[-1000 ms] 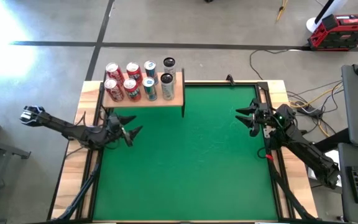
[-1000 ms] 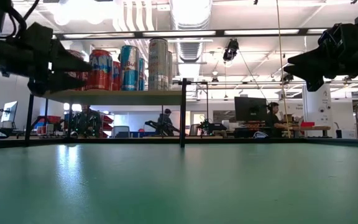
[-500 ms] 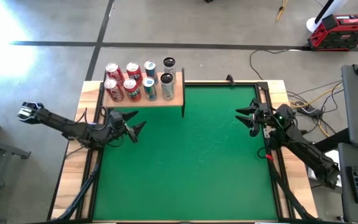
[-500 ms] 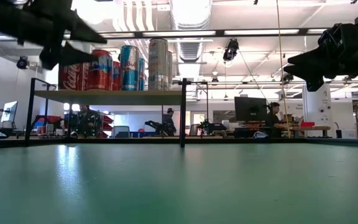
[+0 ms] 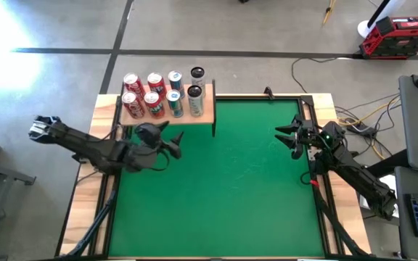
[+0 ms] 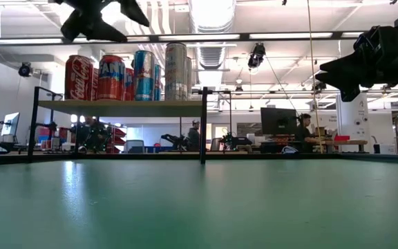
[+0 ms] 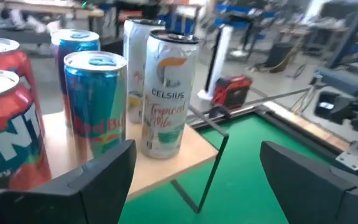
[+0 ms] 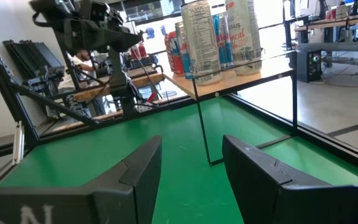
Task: Place canned beverage on shelf
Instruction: Put the white soda aligned with the other white soda can can on the shelf
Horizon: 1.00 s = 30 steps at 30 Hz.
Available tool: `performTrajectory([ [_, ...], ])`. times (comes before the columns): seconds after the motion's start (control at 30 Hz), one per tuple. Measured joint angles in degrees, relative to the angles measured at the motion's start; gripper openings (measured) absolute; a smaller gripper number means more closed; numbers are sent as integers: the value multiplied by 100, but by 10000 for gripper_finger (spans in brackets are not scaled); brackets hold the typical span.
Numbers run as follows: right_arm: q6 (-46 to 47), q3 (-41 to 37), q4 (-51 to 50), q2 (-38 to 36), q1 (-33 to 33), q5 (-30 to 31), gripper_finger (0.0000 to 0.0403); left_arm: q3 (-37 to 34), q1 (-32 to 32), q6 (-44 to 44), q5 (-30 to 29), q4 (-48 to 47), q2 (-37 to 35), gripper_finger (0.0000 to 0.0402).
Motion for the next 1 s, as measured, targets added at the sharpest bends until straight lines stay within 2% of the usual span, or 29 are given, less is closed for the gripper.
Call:
performTrajectory([
  [0.2,0,-1,0,-1,0,0,162,1751,290,-756,281,-1994,816,327],
  [0.4,0,-2,0,0,-1,0,162,4001,1171,-2012,2024,-5120,1810,327],
  [0.47,0,-2,0,0,-1,0,162,4616,1569,-2346,2707,-5849,2198,327],
  [0.57,0,-2,0,0,-1,0,162,5356,2087,-2024,3690,-6300,2625,327],
  [0.67,0,0,0,0,-2,0,162,5898,2453,-1390,4240,-6348,2938,327],
  [0.9,0,-2,0,0,-1,1,162,6929,2761,-953,4315,-6983,3568,327],
  [1.0,0,-1,0,0,0,0,162,7351,2781,-869,4170,-7316,3847,327],
])
